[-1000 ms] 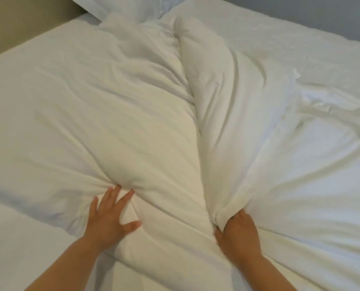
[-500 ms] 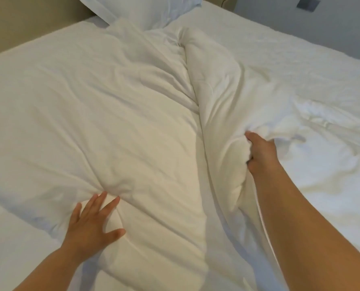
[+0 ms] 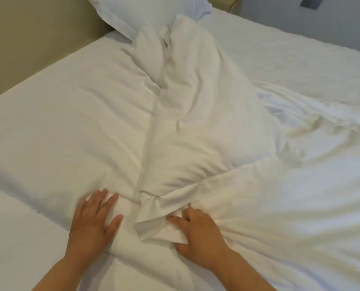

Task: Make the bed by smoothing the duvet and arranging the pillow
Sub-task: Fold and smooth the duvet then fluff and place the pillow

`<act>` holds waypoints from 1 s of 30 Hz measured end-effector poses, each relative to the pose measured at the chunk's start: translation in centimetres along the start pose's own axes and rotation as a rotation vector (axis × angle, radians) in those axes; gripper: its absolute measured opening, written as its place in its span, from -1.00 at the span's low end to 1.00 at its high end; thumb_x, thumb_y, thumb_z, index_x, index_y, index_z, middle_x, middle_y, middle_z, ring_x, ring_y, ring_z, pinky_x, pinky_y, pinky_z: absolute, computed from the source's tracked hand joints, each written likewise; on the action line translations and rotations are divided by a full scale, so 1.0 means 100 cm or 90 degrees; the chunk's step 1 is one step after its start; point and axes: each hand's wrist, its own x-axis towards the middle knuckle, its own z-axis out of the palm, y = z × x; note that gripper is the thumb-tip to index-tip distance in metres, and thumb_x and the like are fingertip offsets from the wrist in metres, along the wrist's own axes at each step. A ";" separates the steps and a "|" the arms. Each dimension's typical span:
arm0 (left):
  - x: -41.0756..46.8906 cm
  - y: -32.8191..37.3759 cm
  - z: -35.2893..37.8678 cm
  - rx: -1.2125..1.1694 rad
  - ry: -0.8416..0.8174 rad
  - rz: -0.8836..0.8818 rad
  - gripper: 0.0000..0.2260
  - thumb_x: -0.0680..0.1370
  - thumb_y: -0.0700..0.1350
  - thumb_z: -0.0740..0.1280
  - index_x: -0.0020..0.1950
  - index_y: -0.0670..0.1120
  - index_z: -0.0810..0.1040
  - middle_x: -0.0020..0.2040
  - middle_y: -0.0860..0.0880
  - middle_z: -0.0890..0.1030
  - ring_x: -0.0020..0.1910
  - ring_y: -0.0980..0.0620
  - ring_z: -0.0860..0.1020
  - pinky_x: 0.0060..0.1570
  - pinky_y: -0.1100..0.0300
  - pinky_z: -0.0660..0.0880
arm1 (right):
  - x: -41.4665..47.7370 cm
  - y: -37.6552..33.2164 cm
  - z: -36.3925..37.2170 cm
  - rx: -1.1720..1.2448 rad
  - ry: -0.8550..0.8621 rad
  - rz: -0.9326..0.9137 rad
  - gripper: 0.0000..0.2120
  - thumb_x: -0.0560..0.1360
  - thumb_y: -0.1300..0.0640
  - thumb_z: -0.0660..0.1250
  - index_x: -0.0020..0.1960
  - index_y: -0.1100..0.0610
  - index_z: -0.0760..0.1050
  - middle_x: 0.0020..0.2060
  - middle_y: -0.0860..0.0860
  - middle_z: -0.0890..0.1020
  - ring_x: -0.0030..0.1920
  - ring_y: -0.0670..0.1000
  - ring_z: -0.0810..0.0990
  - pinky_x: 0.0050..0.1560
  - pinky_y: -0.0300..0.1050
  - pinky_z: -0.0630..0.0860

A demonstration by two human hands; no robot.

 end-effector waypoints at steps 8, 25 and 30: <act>0.037 -0.077 -0.022 0.005 -0.093 0.047 -0.48 0.58 0.23 -0.21 0.24 -0.04 0.36 0.14 -0.20 0.61 0.21 -0.03 0.32 0.42 0.29 -0.24 | 0.057 -0.050 -0.034 0.981 0.429 0.368 -0.09 0.17 -0.20 0.53 0.38 0.15 0.30 0.17 0.09 0.57 0.10 0.08 0.57 0.00 -0.08 0.52; 0.001 -0.175 -0.065 -0.029 -0.093 -0.078 -0.44 0.56 0.27 -0.18 0.23 -0.05 0.39 0.21 -0.20 0.57 0.23 0.02 0.32 0.19 0.10 0.16 | 0.171 -0.195 0.048 -0.150 -0.008 -0.083 -0.40 0.50 0.31 0.08 0.48 -0.03 0.11 0.51 -0.10 0.10 0.26 0.12 0.31 0.24 -0.10 0.25; -0.005 -0.163 -0.067 -0.138 -0.039 -0.230 -0.11 0.36 0.48 -0.12 0.32 -0.16 0.45 0.37 -0.12 0.42 0.38 -0.01 0.32 0.34 -0.03 0.20 | 0.154 -0.185 0.046 -0.225 0.104 -0.130 -0.35 0.31 0.11 0.42 0.38 0.05 0.34 0.40 0.05 0.37 0.25 0.03 0.47 0.25 -0.14 0.37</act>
